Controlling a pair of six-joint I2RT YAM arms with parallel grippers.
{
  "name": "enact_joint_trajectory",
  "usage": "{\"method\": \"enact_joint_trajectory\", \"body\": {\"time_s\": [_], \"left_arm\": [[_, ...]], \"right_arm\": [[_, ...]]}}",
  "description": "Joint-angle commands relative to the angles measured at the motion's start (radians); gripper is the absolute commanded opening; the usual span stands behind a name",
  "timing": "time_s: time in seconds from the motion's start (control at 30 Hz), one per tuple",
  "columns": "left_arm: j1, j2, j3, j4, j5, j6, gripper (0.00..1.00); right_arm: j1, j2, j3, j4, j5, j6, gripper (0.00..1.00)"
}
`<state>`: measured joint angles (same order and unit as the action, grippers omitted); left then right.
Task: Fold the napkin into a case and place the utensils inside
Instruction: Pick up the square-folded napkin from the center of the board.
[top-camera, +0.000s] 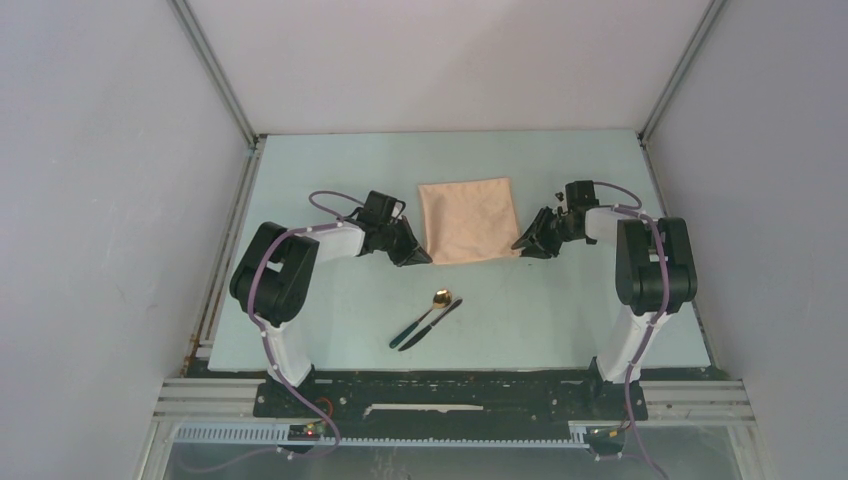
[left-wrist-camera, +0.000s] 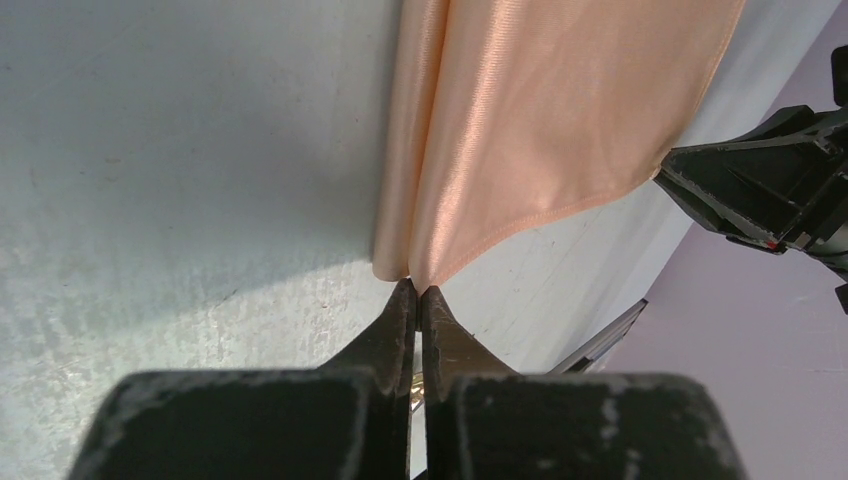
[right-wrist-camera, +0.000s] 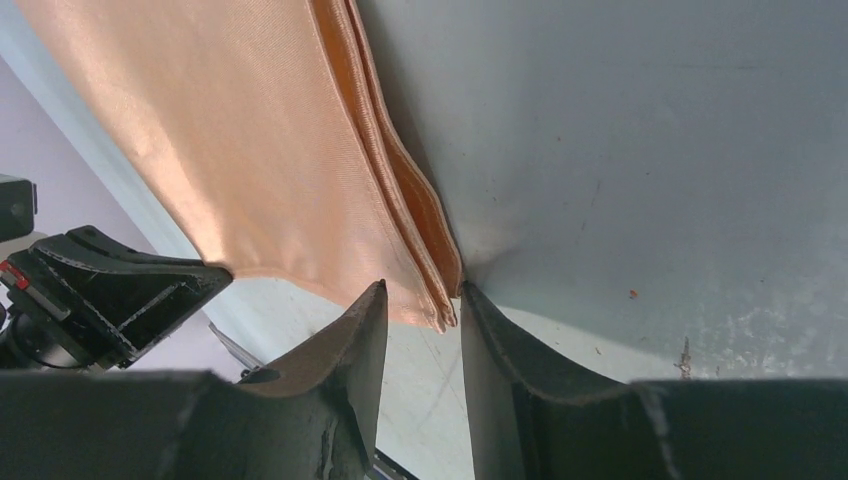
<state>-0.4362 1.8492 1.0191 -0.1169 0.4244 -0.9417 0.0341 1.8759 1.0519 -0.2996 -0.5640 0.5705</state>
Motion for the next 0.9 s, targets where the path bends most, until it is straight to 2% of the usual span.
{"method": "enact_joint_trajectory", "body": {"time_s": [0.0, 0.13, 0.27, 0.47, 0.87], "left_arm": [[0.005, -0.009, 0.004, 0.029, 0.012, 0.004, 0.0], [0.005, -0.013, 0.004, 0.03, 0.011, 0.004, 0.0], [0.005, -0.015, 0.003, 0.029, 0.012, 0.004, 0.0], [0.005, -0.015, 0.003, 0.031, 0.012, 0.004, 0.0], [0.004, -0.015, -0.002, 0.036, 0.013, 0.001, 0.0]], "right_arm": [[-0.004, 0.005, -0.006, 0.02, -0.006, 0.026, 0.4], [-0.003, -0.016, -0.007, 0.002, 0.02, 0.011, 0.34], [0.0, -0.046, -0.006, -0.024, 0.036, -0.006, 0.39], [0.007, -0.075, -0.015, -0.032, 0.032, -0.013, 0.33], [-0.004, -0.093, -0.016, -0.021, 0.021, -0.015, 0.32]]}}
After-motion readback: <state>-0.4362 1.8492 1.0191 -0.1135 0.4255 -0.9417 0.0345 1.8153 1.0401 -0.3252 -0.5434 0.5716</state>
